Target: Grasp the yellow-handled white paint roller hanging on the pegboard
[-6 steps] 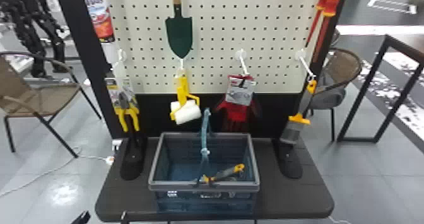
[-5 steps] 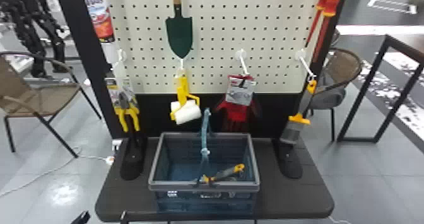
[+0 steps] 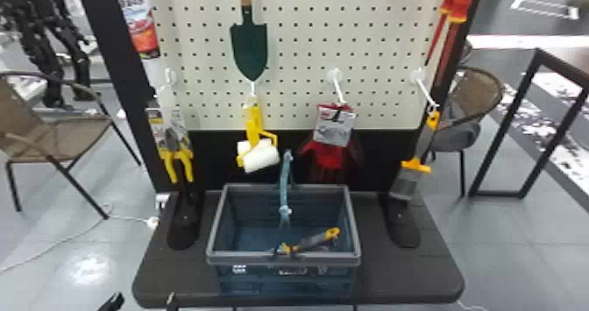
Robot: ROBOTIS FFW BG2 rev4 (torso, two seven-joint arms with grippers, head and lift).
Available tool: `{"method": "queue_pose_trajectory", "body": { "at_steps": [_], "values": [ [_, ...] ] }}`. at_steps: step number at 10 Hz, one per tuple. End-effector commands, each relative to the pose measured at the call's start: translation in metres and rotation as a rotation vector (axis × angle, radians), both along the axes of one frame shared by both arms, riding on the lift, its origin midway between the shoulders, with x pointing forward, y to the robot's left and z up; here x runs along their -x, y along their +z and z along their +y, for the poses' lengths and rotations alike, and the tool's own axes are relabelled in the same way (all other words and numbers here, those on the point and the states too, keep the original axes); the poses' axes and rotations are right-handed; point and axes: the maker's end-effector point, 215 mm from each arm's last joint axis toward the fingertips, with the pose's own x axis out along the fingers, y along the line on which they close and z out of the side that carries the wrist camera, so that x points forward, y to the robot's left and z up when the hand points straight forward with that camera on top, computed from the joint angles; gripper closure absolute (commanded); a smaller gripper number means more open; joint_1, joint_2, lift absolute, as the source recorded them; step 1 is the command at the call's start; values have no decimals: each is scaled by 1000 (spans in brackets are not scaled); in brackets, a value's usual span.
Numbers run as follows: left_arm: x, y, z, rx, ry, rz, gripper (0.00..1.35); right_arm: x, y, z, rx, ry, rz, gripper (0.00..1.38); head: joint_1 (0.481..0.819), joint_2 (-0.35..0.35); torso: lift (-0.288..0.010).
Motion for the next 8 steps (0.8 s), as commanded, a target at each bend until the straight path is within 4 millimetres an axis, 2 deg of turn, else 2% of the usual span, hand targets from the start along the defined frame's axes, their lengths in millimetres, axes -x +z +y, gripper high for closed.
{"method": "queue_pose_trajectory", "body": {
  "at_steps": [1,6,8],
  "values": [
    [-12,17,-7,6,-12,-35,182,1,-1,-1,1,-2,2,88,549,0,-100],
    [-94,80,-64,91,-203,-44,180,0,-3,0,3,1,8,88,549,0,-100],
    [-124,111,-83,94,-274,-73,159,-3,-2,1,4,1,6,88,549,0,-100]
  ]
}}
